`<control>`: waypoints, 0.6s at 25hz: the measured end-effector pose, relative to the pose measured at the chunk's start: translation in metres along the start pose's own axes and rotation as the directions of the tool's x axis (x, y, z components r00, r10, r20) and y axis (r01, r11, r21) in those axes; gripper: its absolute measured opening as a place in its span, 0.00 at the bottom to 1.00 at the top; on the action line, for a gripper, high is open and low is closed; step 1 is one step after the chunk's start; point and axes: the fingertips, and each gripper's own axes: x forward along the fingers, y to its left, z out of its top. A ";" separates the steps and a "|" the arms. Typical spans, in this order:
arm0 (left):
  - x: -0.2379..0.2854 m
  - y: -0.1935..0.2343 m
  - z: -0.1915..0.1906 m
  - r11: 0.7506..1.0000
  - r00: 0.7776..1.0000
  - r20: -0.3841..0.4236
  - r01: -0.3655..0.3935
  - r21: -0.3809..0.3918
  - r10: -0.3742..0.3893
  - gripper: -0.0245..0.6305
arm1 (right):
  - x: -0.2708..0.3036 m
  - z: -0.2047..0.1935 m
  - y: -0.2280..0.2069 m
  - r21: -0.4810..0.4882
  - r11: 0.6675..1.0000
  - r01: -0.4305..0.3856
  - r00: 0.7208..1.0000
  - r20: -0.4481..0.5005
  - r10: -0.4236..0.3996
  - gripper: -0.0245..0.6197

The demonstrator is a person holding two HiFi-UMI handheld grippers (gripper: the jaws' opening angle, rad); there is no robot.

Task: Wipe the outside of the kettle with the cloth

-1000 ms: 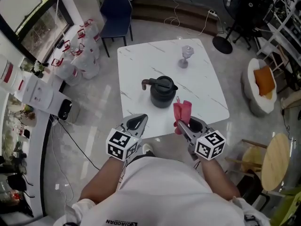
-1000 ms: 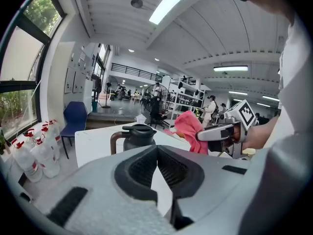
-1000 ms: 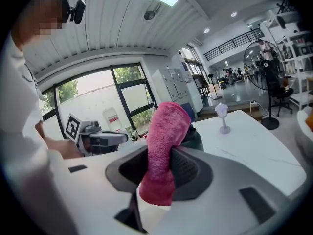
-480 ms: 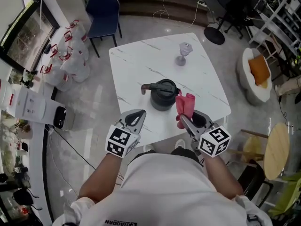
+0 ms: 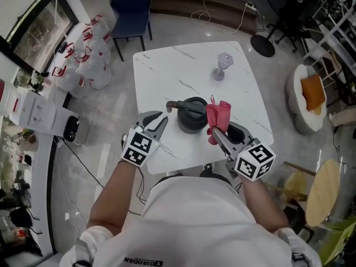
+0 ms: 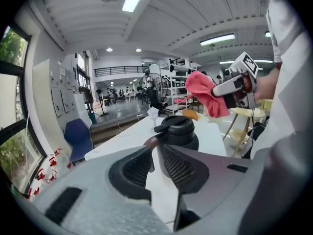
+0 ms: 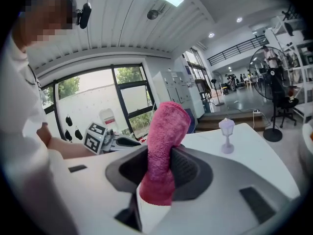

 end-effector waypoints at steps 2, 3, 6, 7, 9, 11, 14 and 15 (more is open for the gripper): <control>0.013 0.006 -0.007 0.999 0.999 -0.027 0.018 0.036 -0.017 0.22 | 0.009 0.006 0.000 -0.031 0.999 -0.028 1.000 -0.012 0.028 0.24; 0.019 0.010 -0.008 0.998 0.999 -0.034 0.028 0.054 -0.026 0.23 | 0.015 0.010 0.001 -0.056 0.998 -0.039 0.999 -0.023 0.038 0.24; 0.036 0.017 -0.005 0.993 0.997 -0.031 0.071 0.091 -0.068 0.25 | 0.037 0.022 0.003 -0.156 0.986 -0.062 0.996 -0.078 0.050 0.24; 0.041 0.016 -0.005 0.990 0.995 -0.031 0.094 0.102 -0.091 0.26 | 0.045 0.027 0.005 -0.188 0.979 -0.073 0.993 -0.100 0.054 0.24; 0.052 0.014 -0.007 0.979 0.989 -0.047 0.144 0.145 -0.139 0.31 | 0.064 0.032 0.011 -0.242 0.965 -0.102 0.986 -0.155 0.065 0.24; 0.062 0.014 -0.010 0.963 0.981 -0.076 0.188 0.192 -0.176 0.32 | 0.085 0.027 0.013 -0.275 0.953 -0.128 0.973 -0.223 0.066 0.24; 0.073 0.013 -0.015 0.945 0.966 -0.104 0.254 0.207 -0.237 0.34 | 0.111 0.015 0.014 -0.282 0.949 -0.145 0.954 -0.294 0.059 0.24; 0.076 0.013 -0.016 0.940 0.960 -0.111 0.275 0.203 -0.257 0.35 | 0.118 0.013 0.014 -0.278 0.949 -0.148 0.951 -0.305 0.059 0.24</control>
